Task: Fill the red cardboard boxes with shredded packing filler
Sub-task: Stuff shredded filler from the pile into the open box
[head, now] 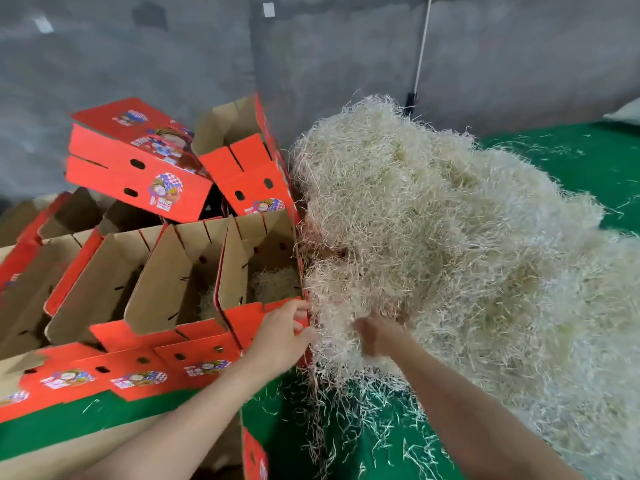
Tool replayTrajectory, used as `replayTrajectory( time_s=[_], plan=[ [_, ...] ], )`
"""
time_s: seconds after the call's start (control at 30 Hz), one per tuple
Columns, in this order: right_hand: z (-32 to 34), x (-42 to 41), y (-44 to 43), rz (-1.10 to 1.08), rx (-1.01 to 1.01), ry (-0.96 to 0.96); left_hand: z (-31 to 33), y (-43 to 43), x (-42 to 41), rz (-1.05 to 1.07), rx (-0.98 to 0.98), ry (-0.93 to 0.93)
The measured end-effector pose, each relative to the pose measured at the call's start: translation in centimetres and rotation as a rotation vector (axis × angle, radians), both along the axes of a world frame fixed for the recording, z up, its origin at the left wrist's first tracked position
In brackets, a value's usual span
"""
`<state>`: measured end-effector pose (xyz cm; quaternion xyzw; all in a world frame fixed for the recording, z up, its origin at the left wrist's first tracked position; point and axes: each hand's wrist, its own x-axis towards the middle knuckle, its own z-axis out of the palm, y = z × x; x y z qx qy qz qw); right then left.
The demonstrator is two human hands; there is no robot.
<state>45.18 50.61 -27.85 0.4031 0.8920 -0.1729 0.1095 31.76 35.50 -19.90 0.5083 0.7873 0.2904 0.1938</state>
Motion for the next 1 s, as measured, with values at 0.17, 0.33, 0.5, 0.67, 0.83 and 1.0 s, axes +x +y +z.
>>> replayTrajectory(
  time_s=[0.17,0.33,0.5,0.67,0.83,1.0],
  plan=[
    [4.7,1.2,0.2,-0.249,-0.138,0.480,-0.2,2.9,0.8,-0.080,-0.005,-0.349],
    [6.7,1.4,-2.8,-0.157,-0.181,0.670,0.3,5.5,2.9,0.012,-0.112,-0.900],
    [7.6,0.7,-5.9,-0.158,-0.501,0.794,0.1,5.9,2.9,0.226,-0.165,-1.084],
    [9.8,3.4,-1.7,-0.018,-0.442,0.632,-0.3,5.3,0.6,0.511,-0.064,-0.937],
    [7.2,6.7,-0.5,0.173,0.034,-0.173,0.1,4.5,0.4,0.489,-0.109,-0.859],
    [4.6,5.9,-5.3,-0.007,-0.178,0.096,0.5,2.8,1.4,0.317,-0.158,-0.745]
  ],
)
